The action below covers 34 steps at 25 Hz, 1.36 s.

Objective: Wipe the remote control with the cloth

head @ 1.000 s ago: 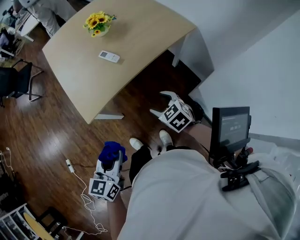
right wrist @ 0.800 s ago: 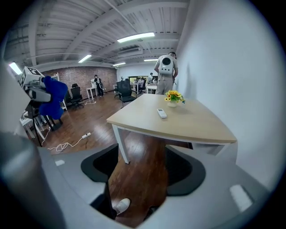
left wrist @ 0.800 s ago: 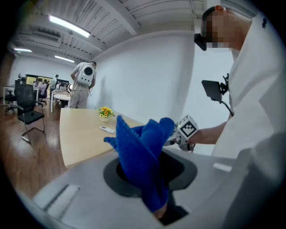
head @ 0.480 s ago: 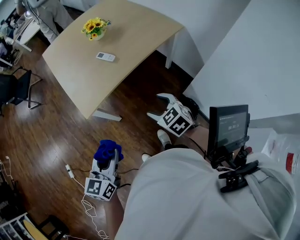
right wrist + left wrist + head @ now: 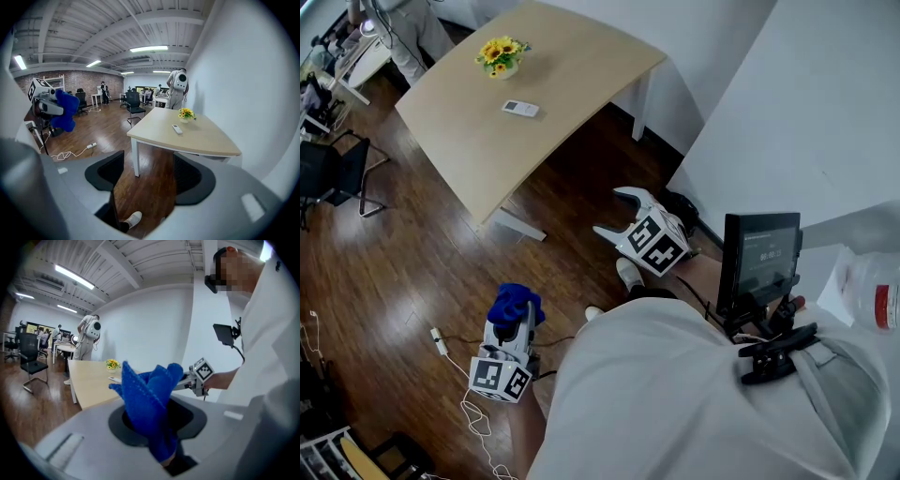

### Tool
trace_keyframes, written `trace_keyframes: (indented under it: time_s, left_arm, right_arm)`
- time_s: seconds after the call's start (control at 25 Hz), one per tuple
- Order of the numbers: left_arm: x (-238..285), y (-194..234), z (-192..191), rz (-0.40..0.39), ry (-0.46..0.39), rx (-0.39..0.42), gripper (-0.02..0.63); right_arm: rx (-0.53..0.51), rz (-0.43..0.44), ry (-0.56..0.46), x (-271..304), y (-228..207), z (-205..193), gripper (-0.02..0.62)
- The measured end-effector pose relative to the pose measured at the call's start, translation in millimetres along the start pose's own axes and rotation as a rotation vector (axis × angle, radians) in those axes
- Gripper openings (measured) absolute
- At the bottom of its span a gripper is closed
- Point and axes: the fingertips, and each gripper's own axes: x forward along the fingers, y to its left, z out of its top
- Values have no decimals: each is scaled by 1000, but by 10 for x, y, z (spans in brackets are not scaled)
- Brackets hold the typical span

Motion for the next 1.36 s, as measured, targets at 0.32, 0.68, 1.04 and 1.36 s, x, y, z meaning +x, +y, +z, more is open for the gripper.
trace_keyframes:
  time_s: [0.32, 0.68, 1.04, 1.36]
  left_arm:
    - [-540, -110, -145, -23, -13, 16, 110]
    - [-785, -154, -412, -29, -21, 4, 110]
    - [-1090, -162, -698, -67, -49, -29, 110]
    - [-1453, 104, -518, -24, -71, -35, 110]
  right_arm:
    - [-8, -22, -25, -272, 515, 15, 330]
    - [-45, -23, -31, -367, 837, -45, 330]
    - [-34, -45, -7, -477, 1091, -215, 330]
    - [-68, -26, -22, -322, 1309, 158, 330]
